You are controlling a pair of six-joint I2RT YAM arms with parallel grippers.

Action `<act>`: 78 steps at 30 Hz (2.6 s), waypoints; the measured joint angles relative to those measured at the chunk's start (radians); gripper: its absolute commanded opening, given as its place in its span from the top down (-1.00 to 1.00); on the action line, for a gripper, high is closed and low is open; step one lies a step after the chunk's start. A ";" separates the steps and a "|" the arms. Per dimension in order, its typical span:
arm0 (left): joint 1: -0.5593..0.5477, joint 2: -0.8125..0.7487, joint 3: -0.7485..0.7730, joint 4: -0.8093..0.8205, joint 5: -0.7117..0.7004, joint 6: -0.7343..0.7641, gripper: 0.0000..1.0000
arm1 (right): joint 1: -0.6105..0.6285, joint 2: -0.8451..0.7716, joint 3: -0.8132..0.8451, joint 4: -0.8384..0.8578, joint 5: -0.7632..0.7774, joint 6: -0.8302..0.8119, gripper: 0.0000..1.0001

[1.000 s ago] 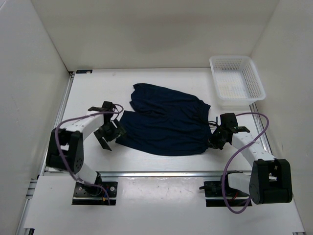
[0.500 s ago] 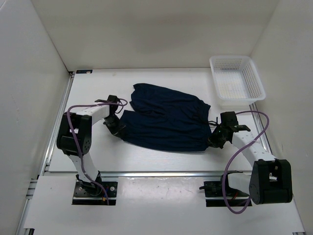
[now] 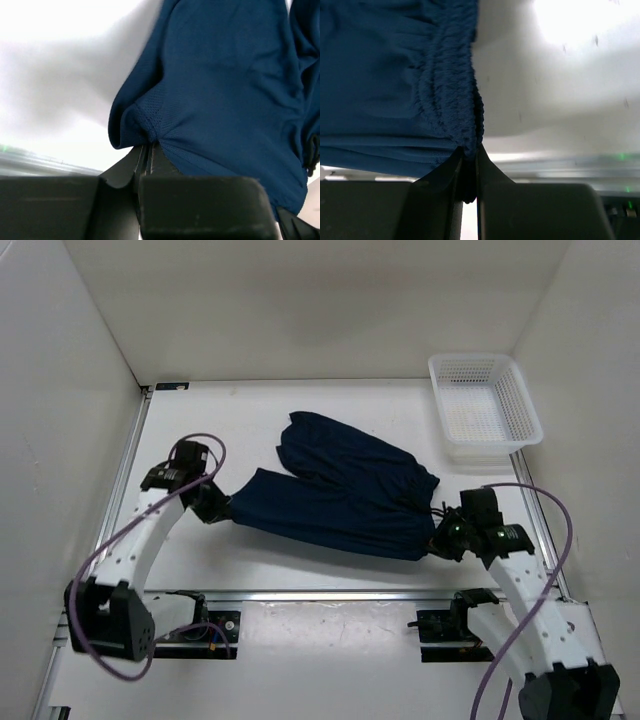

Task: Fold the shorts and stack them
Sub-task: Fold the shorts

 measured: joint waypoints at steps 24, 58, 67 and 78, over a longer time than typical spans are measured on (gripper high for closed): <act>-0.143 0.808 1.240 -0.177 0.014 0.114 0.79 | -0.042 0.301 0.421 -0.244 0.158 0.012 1.00; -0.214 0.988 0.791 -0.016 0.064 0.339 -0.99 | -0.211 0.688 0.326 0.124 0.071 -0.116 -0.55; -0.247 1.101 0.941 0.010 0.066 0.294 0.80 | -0.193 0.819 0.349 0.204 0.085 -0.106 0.78; -0.173 0.840 0.602 0.043 -0.026 0.251 0.80 | 0.088 0.789 0.399 0.143 0.163 -0.162 1.00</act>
